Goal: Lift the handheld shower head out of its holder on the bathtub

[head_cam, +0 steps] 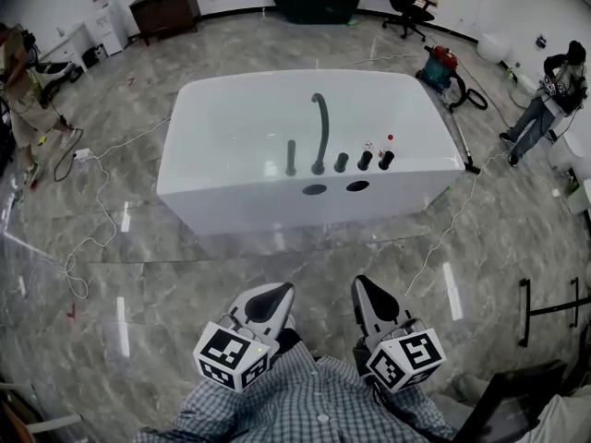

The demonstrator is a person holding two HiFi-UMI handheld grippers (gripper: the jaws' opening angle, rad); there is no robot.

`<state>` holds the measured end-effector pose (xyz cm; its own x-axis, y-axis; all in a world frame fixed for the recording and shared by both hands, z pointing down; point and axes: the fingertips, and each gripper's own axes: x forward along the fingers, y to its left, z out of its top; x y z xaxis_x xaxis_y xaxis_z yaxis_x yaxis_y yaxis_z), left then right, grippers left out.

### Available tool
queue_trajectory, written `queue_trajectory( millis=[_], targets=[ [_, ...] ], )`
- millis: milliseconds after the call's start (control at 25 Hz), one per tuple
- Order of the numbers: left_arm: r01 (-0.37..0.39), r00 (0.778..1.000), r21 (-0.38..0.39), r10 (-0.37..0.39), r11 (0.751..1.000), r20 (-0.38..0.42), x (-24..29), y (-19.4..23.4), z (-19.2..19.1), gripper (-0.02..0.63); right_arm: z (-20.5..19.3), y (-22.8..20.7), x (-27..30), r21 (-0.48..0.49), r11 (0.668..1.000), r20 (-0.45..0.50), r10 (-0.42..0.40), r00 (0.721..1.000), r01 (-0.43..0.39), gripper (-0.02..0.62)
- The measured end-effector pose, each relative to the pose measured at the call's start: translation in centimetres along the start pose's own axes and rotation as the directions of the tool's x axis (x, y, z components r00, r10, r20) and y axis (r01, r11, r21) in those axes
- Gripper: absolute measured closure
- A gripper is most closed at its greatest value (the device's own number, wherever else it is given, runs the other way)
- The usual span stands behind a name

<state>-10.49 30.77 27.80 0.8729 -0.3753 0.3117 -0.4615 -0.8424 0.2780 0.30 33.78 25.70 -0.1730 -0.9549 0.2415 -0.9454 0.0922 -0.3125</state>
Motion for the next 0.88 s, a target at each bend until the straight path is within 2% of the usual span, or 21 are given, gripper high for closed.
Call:
queue_trajectory(
  millis=[240, 400, 720, 880],
  targets=[
    [-0.001, 1.0, -0.007, 0.001, 1.0, 0.02, 0.8, 5.5, 1.7, 0.597, 1.9, 0.1, 5.1, -0.024, 0.999, 0.031, -0.027, 0.999, 0.028, 0.577],
    [0.002, 1.0, -0.026, -0.002, 1.0, 0.01, 1.5, 8.7, 2.0, 0.597, 2.1, 0.1, 8.3, -0.031, 0.999, 0.019, -0.031, 0.999, 0.032, 0.577],
    [0.012, 1.0, -0.073, -0.014, 0.997, -0.022, 4.0, 12.8, 2.0, 0.597, 2.2, -0.8, 12.4, -0.042, 0.998, -0.021, -0.037, 0.999, 0.036, 0.577],
    [0.013, 0.999, -0.071, -0.015, 0.997, -0.029, 5.1, 14.0, 2.8, 0.597, 2.9, -1.4, 14.1, -0.045, 0.999, -0.023, -0.025, 0.999, 0.024, 0.577]
  ],
)
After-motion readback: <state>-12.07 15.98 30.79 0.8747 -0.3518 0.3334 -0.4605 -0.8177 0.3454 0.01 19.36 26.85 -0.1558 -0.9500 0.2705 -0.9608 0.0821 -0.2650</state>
